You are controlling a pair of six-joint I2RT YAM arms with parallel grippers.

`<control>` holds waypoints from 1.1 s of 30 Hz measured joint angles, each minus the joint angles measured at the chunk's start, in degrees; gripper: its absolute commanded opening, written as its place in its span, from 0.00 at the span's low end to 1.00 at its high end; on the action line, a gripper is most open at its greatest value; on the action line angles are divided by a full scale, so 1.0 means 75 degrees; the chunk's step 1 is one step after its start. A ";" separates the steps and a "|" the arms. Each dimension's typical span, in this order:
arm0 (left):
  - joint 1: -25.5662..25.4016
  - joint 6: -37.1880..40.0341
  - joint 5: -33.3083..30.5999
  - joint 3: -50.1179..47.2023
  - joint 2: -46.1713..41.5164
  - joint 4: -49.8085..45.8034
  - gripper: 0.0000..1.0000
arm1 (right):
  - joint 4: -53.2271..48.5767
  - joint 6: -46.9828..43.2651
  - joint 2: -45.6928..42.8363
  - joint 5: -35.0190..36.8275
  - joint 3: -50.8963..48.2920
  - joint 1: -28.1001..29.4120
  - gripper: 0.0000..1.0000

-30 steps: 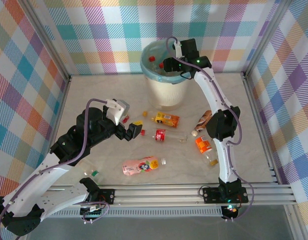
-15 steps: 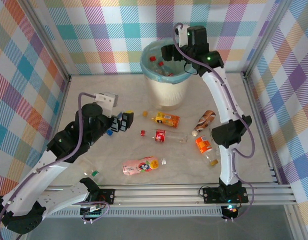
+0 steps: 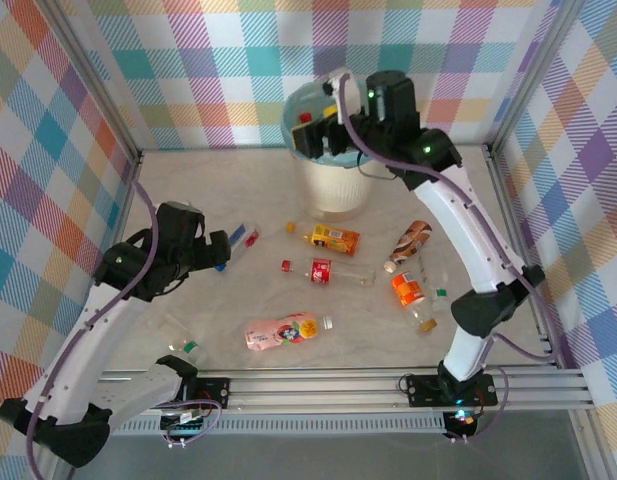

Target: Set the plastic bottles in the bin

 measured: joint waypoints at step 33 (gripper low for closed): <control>0.4564 -0.2509 0.2122 -0.3739 0.0236 -0.0079 1.00 | 0.1606 0.0930 -0.2821 -0.1705 -0.6237 0.0434 0.89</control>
